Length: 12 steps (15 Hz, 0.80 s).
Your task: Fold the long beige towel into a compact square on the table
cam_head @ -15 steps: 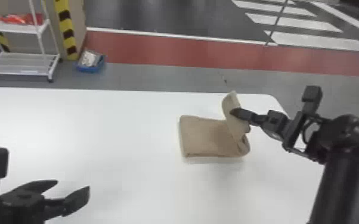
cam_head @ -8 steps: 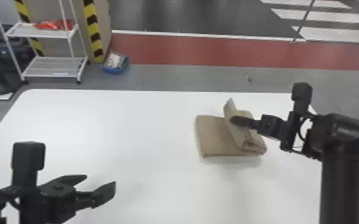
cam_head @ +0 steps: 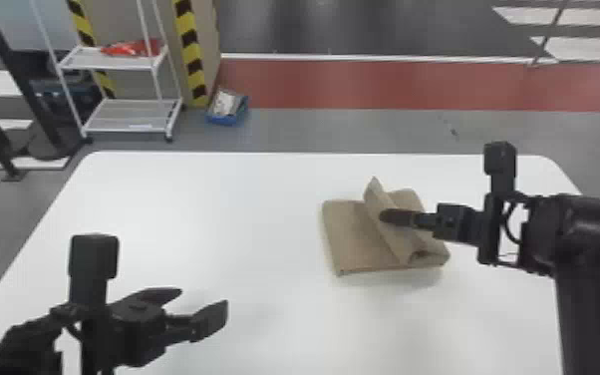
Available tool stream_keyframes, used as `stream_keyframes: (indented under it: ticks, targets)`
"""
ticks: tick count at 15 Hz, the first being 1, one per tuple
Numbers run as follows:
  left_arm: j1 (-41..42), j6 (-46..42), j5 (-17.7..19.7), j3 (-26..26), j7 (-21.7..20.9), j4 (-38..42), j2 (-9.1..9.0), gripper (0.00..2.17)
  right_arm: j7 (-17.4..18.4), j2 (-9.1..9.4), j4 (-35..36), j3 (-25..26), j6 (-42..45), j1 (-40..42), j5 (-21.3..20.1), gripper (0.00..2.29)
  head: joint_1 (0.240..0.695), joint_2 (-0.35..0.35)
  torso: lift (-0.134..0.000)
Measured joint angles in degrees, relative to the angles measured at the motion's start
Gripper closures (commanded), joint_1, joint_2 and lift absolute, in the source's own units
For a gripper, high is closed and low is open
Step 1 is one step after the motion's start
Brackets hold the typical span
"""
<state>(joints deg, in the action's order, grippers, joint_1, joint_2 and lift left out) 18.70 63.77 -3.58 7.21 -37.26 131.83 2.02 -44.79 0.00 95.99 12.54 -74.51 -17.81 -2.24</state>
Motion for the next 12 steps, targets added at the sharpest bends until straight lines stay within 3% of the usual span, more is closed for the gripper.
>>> stream_keyframes:
  ticks: [1,3,4,6,9,12]
  targets:
    - [0.1,0.0,0.0,0.0,0.0,0.1,0.00,0.08,-0.1,0.00,0.6,-0.9,-0.5,0.5,-0.1,0.74,0.695,0.020,-0.124]
    - [0.2,0.0,0.1,0.0,0.0,0.2,0.00,0.08,0.0,0.00,1.1,-2.2,-0.7,1.2,-0.3,0.11,0.695,0.029,-0.124]
    - [0.3,0.0,0.1,0.0,0.0,0.2,0.00,0.08,0.0,0.00,1.2,-2.8,-0.8,1.6,-0.1,0.03,0.695,0.033,-0.124]
    - [0.3,0.0,0.1,0.1,0.0,0.2,0.02,0.08,-0.7,0.00,2.0,-3.4,-0.8,2.6,0.7,0.03,0.695,0.049,-0.124]
    - [0.3,0.0,0.2,0.4,-0.2,0.2,0.08,0.08,-1.4,0.00,4.0,-2.2,-0.4,3.7,5.6,0.06,0.695,0.063,-0.124]
    - [0.4,0.0,0.4,0.4,-0.2,0.3,0.01,0.08,1.9,0.00,3.5,1.3,7.8,2.7,10.4,0.10,0.695,0.041,-0.124]
